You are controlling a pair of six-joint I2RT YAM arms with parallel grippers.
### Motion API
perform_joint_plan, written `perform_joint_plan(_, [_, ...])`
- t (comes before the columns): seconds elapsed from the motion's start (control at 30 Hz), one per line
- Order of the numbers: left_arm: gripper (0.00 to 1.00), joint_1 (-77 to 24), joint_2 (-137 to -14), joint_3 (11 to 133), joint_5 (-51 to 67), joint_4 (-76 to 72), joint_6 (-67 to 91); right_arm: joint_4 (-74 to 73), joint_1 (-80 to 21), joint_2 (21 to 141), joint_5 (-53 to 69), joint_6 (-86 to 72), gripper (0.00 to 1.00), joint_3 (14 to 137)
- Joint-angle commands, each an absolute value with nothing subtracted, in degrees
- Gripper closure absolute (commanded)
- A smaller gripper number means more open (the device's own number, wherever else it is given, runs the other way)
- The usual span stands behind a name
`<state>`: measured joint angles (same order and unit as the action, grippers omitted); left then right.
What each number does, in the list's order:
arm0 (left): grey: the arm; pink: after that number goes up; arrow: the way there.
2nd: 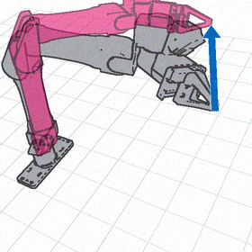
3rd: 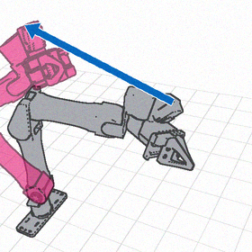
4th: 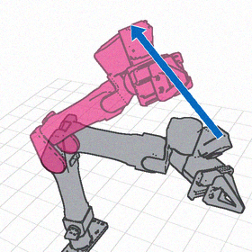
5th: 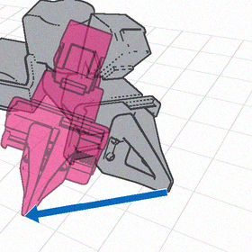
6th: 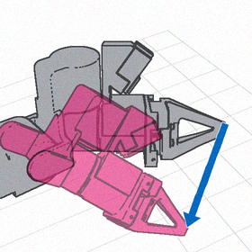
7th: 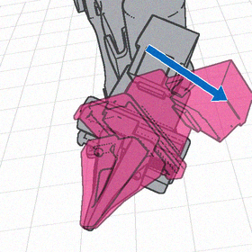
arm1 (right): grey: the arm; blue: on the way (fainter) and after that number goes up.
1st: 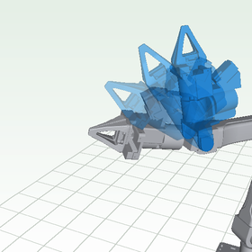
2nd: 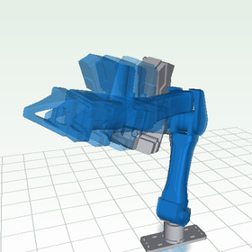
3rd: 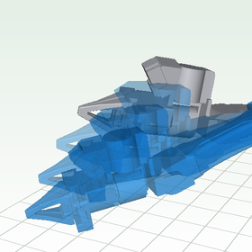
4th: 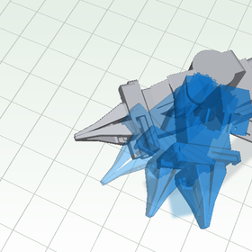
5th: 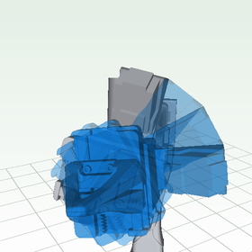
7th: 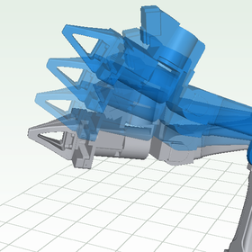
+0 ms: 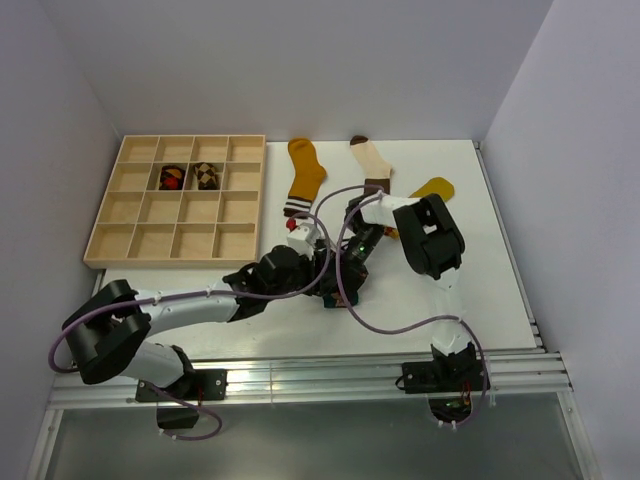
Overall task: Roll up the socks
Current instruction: Roll the sock at the center of the board.
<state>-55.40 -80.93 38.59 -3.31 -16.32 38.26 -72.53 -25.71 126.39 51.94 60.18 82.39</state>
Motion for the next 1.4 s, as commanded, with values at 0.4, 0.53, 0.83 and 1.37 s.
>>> perform_joint_plan(0.4, [0.48,-56.51,-94.92,40.60,3.68,-29.26,21.09,-77.70,-20.22,134.21,50.54,54.77,0.80,87.19])
perform_joint_plan(0.53, [0.48,-56.51,-97.55,41.13,5.09,-31.20,23.20,-77.08,-19.95,134.56,49.66,53.88,0.79,86.92])
perform_joint_plan(0.83, [0.46,-56.43,-95.97,39.90,6.94,-34.99,25.14,-74.27,-19.95,133.50,47.55,50.01,0.80,86.57])
perform_joint_plan(1.37, [0.59,-54.85,-102.83,41.84,11.86,-33.92,24.78,-73.74,-19.86,132.80,46.76,48.96,0.80,86.57])
